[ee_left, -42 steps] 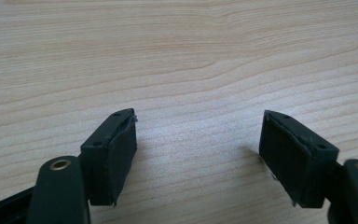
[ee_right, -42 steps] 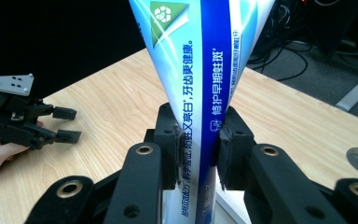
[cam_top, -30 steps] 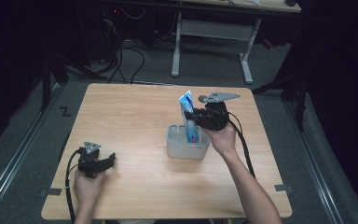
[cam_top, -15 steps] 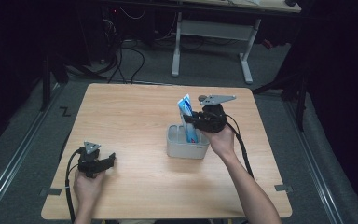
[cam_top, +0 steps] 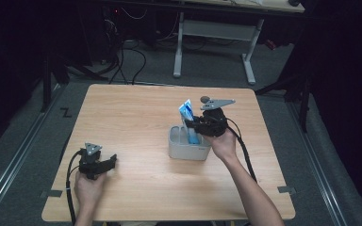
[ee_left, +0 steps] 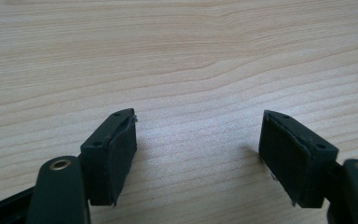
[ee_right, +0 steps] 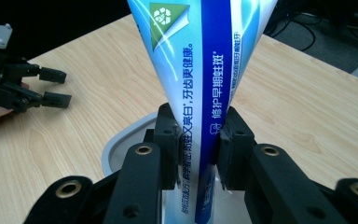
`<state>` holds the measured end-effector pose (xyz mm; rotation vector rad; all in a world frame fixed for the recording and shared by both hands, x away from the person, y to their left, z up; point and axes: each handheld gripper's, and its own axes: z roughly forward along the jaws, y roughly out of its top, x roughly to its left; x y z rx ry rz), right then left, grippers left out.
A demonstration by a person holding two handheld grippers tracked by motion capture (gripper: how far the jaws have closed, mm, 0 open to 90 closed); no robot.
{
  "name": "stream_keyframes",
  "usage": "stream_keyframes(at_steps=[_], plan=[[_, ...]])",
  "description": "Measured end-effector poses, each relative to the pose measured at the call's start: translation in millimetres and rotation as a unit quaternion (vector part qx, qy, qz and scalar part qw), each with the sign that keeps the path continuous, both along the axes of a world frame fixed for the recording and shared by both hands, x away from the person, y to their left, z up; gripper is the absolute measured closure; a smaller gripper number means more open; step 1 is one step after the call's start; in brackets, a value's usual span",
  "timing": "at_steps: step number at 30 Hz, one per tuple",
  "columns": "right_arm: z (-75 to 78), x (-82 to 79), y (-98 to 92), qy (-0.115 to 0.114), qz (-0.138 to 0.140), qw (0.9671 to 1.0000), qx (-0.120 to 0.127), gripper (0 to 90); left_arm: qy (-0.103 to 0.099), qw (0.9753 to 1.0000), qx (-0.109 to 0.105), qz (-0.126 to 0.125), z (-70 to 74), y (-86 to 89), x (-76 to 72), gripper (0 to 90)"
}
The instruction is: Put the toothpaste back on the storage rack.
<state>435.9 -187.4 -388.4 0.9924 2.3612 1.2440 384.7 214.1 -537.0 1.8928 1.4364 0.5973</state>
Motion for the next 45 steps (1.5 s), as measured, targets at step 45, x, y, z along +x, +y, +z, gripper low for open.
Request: stream_keyframes(at_steps=[45], plan=[[-26.4, 4.5, 8.6, 0.028, 0.000, 0.9989, -0.038, 71.5, 0.001, 1.0000, -0.004, 0.000, 0.1, 0.9, 0.0, 27.9]])
